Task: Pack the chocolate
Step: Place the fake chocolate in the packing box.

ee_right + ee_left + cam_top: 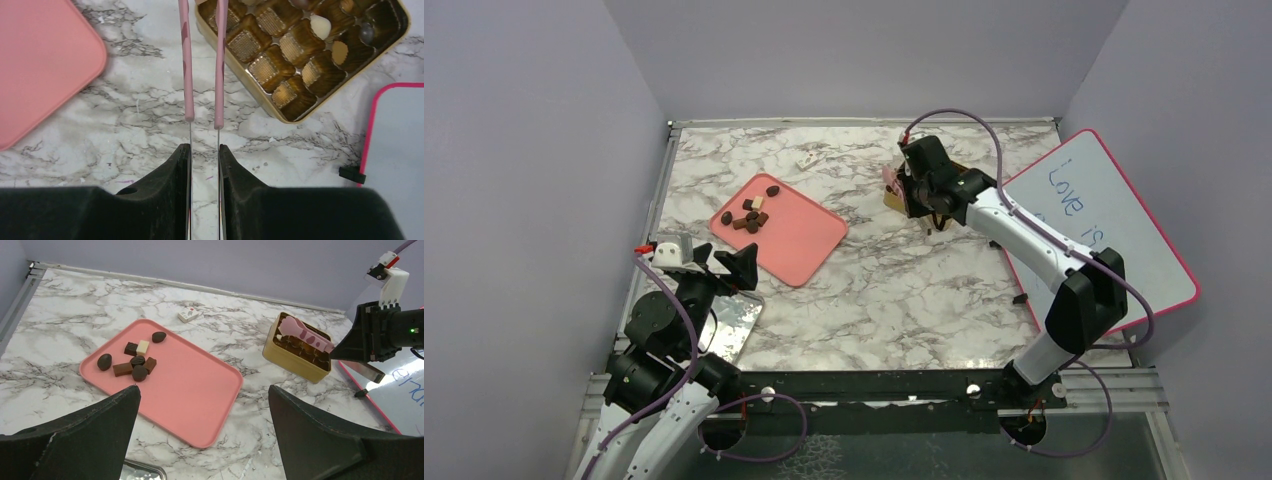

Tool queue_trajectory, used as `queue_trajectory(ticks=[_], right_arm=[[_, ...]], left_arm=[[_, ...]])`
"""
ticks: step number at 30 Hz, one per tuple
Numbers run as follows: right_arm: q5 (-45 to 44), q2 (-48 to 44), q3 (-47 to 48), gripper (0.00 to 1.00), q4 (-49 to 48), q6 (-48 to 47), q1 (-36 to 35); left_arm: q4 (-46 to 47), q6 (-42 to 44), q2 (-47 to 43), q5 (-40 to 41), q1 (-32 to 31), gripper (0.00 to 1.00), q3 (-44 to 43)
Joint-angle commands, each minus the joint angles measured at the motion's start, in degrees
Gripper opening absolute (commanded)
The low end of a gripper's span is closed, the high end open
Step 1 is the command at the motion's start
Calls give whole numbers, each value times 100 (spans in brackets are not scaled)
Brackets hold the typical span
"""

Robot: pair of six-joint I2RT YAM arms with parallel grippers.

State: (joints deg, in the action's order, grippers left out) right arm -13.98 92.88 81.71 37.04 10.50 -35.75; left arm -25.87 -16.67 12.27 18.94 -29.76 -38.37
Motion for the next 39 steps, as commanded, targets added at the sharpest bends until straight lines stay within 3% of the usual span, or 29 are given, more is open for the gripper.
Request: queue_trajectory(ticks=[1,23,39], right_arm=[[-219,-172,-58,27,135,40,263],[-71,139,-369,30,-232,-118,1034],[320,101,-456,34,-388,-165,1087]], left_arm=[[106,29,-1,66,-34,99,22],[108,32,3,84,-30,99,32],[108,14,-19,84,-30,99,44]])
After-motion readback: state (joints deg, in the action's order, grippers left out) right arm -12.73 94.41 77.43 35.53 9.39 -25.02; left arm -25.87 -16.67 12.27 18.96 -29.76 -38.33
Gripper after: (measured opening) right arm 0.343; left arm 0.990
